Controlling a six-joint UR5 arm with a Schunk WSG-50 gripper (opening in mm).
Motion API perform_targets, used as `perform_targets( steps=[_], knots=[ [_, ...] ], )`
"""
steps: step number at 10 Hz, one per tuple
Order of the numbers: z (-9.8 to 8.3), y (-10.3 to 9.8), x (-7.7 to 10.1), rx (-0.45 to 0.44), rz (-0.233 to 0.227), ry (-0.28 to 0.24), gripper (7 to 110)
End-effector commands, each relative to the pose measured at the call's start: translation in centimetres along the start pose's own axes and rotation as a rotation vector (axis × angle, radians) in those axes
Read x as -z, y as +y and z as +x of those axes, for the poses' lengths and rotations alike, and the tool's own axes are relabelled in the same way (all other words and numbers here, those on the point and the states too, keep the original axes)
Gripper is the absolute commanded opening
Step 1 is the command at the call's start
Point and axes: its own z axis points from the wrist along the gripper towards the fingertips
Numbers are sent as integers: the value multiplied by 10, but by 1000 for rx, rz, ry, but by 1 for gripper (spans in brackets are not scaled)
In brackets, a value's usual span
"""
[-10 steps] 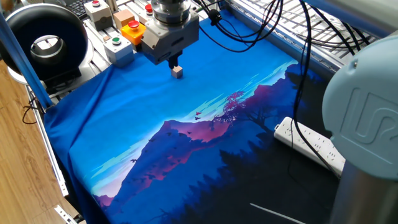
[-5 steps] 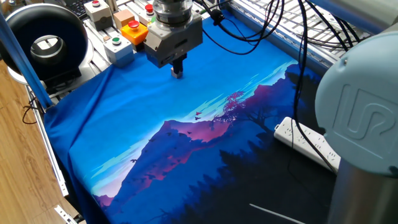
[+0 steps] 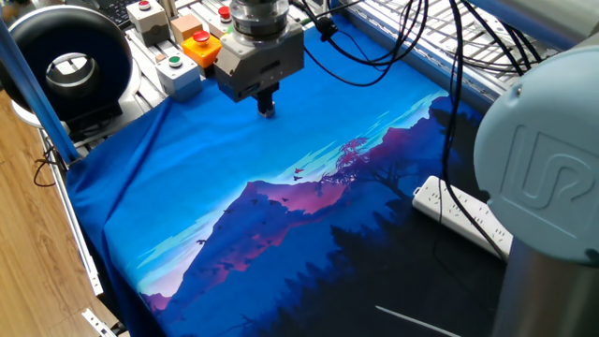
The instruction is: Approach and touch the side of the small block
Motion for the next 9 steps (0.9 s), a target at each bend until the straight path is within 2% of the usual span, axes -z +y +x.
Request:
perform_targets(
  steps=[1, 4, 5, 7, 9],
  knots=[
    [-23, -6, -4, -9, 18, -71, 7],
    [-69, -4, -47, -15, 1, -155, 7],
    [-74, -3, -55, -10, -2, -167, 7],
    [-73, -1, -58, -16, 1, -166, 7],
    [-65, -6, -58, -11, 17, -134, 7]
  ],
)
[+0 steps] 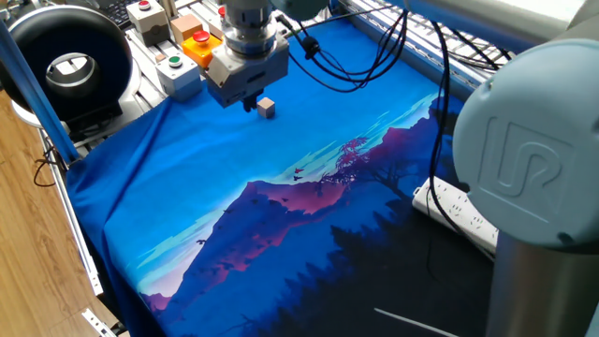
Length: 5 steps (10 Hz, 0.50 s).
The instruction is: Approach and touch the side of the small block
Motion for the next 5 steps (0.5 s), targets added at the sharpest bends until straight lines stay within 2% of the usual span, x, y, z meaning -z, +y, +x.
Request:
perform_targets(
  steps=[1, 2, 3, 5],
  knots=[
    [9, -2, -5, -6, 7, 41, 7],
    [20, 1, -4, -4, -4, 86, 7],
    [29, 9, -3, -3, -37, 124, 7],
    [29, 17, -3, 40, -72, 121, 7]
  ],
)
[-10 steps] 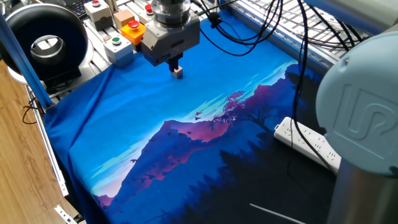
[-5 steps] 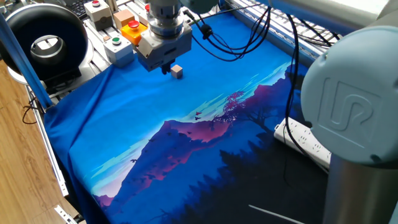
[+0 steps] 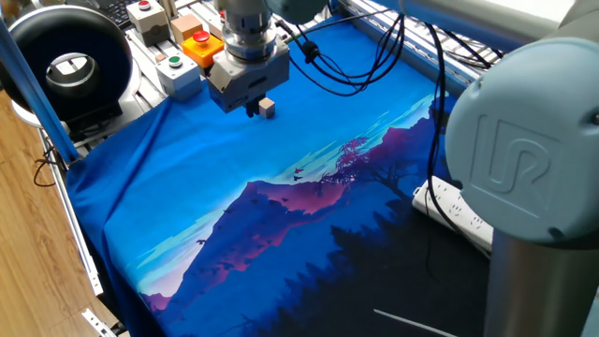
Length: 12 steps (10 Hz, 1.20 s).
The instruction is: Approach and touch the side of the small block
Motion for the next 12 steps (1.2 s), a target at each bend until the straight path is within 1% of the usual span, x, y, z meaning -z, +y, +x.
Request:
perform_targets(
  steps=[1, 2, 3, 4, 5, 6, 7, 8, 9, 11, 12],
  knots=[
    [4, 8, 0, 48, -37, 18, 7],
    [-2, 4, 0, 46, -21, -5, 7],
    [-2, 1, 0, 49, -9, -8, 7],
    [0, 1, 0, 58, -8, 0, 7],
    [-5, -3, -3, 69, 5, 6, 7],
    [-27, -8, -15, 90, 11, -10, 7],
    [-40, -5, -27, 95, -4, -20, 7],
    [-49, -8, -36, 96, 8, -21, 7],
    [-53, -9, -38, 101, 18, -23, 7],
    [-59, -18, -35, 109, 61, -57, 7],
    [-59, -19, -36, 106, 70, -55, 7]
  ],
)
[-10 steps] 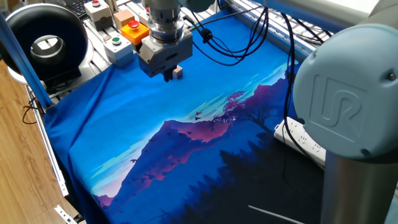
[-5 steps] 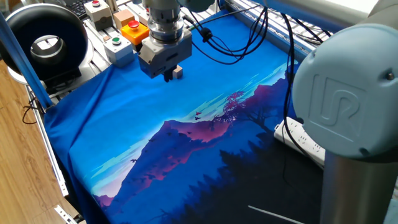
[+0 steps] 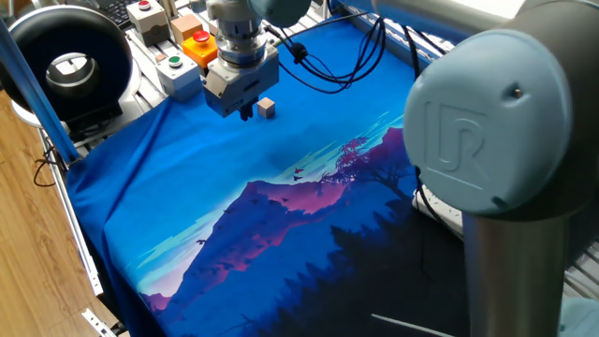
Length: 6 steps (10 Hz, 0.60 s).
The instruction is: Approach and touch the side of the small block
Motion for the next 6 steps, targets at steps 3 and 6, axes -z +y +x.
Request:
perform_targets(
  steps=[3, 6],
  knots=[
    [-11, -14, -8, 8, 54, -24, 7],
    [-12, -26, -17, 30, 40, -52, 7]
  ],
)
